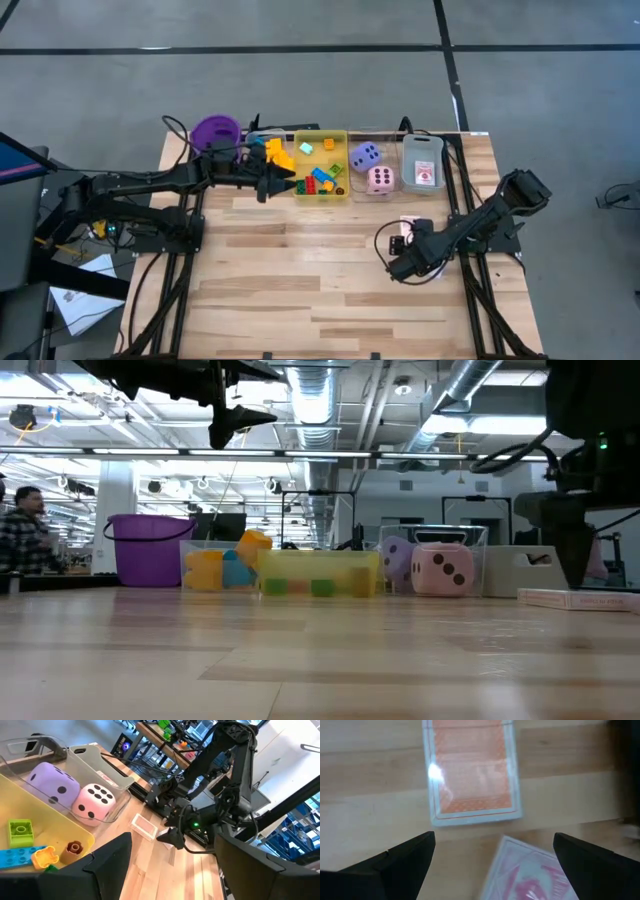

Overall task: Pick & Place Toys
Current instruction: Put the orange deck of cards into the gray bin

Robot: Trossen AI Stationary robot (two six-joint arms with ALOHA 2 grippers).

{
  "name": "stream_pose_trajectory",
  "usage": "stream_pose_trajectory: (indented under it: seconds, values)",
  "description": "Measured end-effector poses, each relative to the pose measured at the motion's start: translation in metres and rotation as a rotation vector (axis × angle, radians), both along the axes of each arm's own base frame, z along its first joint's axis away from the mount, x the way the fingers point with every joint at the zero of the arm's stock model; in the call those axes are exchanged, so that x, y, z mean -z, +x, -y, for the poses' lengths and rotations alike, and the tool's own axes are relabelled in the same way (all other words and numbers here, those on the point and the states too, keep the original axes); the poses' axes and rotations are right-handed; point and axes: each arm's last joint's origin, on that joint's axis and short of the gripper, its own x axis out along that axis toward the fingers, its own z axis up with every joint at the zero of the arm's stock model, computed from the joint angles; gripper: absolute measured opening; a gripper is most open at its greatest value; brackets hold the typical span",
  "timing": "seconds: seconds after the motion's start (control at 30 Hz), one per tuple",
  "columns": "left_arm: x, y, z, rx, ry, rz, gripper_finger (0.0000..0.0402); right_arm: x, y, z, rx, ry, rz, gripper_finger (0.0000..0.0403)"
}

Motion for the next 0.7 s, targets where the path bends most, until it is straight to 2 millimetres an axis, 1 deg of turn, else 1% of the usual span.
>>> stream_pose_trajectory:
  seconds: [0.3,0.43,0.7]
  values:
    - [0.000,0.000,0.000,-0.005,-0.033,0.002,0.0278,0.025,-0.005,0.004,0.001,0.028,0.083,0.0400]
    - [0.000,0.000,0.000,-0.005,-0.033,0.002,0.0278,0.028,-0.007,0.009,0.012,0.021,0.091,0.0400]
    - [0.000,0.000,0.000,-0.005,-0.033,0.002,0.0278,0.030,-0.003,0.018,0.037,-0.013,0.106,0.0400]
